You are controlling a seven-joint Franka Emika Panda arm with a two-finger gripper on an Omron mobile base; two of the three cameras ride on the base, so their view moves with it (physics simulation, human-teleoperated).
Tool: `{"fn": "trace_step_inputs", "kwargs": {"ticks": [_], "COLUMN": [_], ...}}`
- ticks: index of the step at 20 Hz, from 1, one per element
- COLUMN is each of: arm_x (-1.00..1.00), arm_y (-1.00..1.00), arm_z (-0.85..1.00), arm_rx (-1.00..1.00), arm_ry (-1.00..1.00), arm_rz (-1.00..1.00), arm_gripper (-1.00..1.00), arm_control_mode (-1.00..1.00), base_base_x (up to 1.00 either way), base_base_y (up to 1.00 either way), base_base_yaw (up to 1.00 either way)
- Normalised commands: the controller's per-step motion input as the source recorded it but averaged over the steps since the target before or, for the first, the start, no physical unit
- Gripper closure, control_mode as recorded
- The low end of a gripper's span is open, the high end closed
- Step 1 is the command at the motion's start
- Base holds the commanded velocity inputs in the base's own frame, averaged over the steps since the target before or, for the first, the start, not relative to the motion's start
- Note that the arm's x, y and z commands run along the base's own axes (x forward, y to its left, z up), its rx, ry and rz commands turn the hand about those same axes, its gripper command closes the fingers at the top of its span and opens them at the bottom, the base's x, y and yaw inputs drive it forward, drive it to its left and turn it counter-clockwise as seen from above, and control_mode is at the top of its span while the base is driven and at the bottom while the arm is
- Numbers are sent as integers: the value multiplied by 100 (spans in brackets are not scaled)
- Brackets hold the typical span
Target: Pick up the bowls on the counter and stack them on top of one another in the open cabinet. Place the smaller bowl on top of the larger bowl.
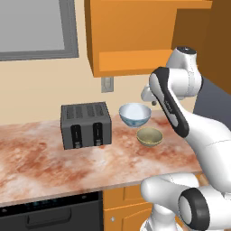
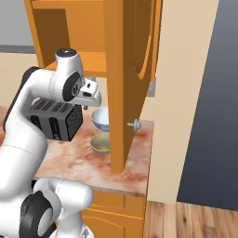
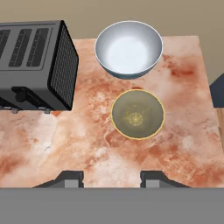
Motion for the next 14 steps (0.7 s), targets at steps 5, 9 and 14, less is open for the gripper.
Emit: {"fn": "trace_step_inputs", "kwargs": {"ticks": [5,9,14], "arm_x": [-6,-15,-19], "arm_y": [0,-7,-10], "arm_z": [-4,-9,-12], "arm_rx": [0,0,2], "arm_ry": [0,0,0], "arm_rz": [0,0,0], "arm_gripper": [-100,-100,-100], "arm_control_mode": [-100,-100,-100], "base_base_x": [0,0,0], "base_base_y": [0,0,0], "base_base_yaw": [0,0,0]}}
